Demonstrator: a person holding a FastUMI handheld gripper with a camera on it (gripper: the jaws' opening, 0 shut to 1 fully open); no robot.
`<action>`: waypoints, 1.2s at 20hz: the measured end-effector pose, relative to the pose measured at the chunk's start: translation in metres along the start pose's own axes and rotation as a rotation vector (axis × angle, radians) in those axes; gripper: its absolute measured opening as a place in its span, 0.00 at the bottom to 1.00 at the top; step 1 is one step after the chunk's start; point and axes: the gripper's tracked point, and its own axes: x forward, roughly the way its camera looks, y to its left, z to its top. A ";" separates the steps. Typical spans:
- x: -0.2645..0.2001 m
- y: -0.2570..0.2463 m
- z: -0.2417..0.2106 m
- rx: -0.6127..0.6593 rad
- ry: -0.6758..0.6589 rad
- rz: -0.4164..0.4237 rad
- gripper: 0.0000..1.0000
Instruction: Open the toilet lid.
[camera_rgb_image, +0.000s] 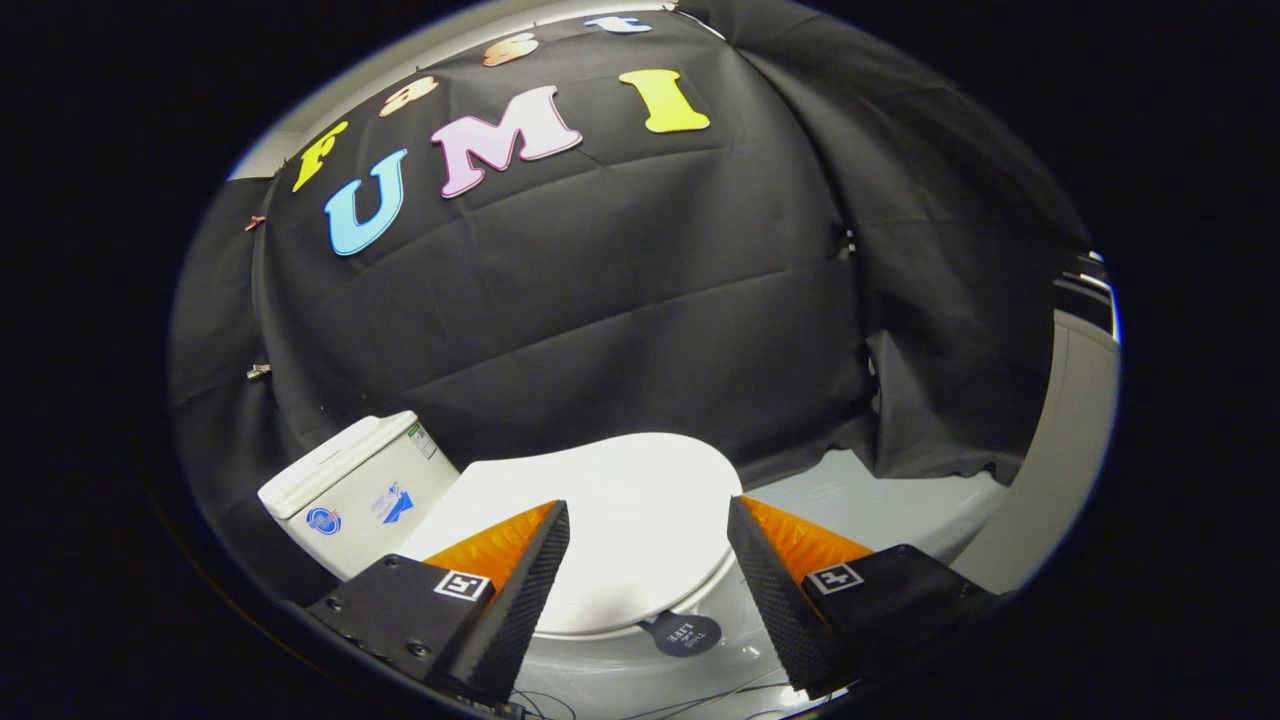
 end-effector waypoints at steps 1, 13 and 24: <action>0.001 -0.002 -0.006 0.018 0.014 -0.002 0.99; 0.007 -0.042 -0.060 0.315 0.180 -0.066 0.99; 0.005 -0.050 -0.119 0.763 0.372 -0.032 0.85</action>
